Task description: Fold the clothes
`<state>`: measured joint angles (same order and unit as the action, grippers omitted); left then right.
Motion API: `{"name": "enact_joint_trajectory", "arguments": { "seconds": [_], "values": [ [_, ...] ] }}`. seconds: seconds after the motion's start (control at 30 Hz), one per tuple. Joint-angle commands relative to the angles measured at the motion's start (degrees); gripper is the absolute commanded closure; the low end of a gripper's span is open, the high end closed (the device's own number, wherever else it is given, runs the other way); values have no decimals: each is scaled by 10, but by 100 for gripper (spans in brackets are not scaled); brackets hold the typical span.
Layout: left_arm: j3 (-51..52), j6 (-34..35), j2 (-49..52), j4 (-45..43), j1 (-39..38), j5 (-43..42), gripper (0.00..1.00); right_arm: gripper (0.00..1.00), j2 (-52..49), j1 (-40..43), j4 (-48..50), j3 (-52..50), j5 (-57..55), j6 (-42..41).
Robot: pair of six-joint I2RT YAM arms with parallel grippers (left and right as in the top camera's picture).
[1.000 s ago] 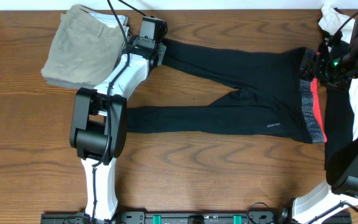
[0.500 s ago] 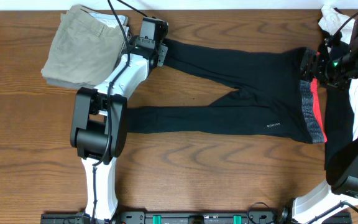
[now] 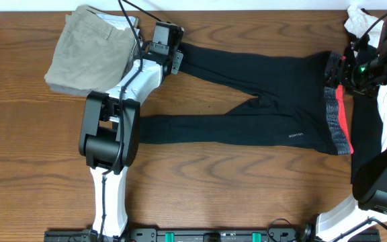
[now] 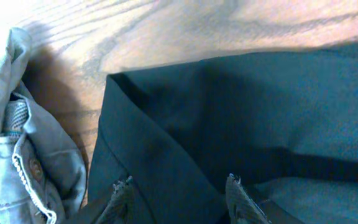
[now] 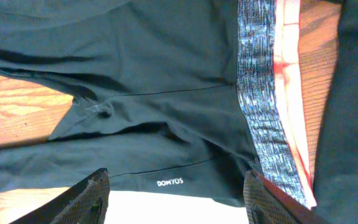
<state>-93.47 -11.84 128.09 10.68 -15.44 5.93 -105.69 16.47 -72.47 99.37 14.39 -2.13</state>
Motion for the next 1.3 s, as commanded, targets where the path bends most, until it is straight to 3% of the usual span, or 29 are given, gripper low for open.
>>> {"name": "enact_joint_trajectory", "arguments": {
  "seconds": [0.0,0.63,0.97,1.27],
  "values": [
    [2,1,18,-5,2,-10,50,33,5,-8,-2,11,7,-6],
    [2,1,38,-24,3,-7,52,33,5,-8,0,11,6,-6],
    [2,1,29,-22,3,14,85,33,5,-8,1,11,7,-6],
    [1,1,10,-22,3,38,87,33,5,-8,2,11,7,-6]
  ]
}}
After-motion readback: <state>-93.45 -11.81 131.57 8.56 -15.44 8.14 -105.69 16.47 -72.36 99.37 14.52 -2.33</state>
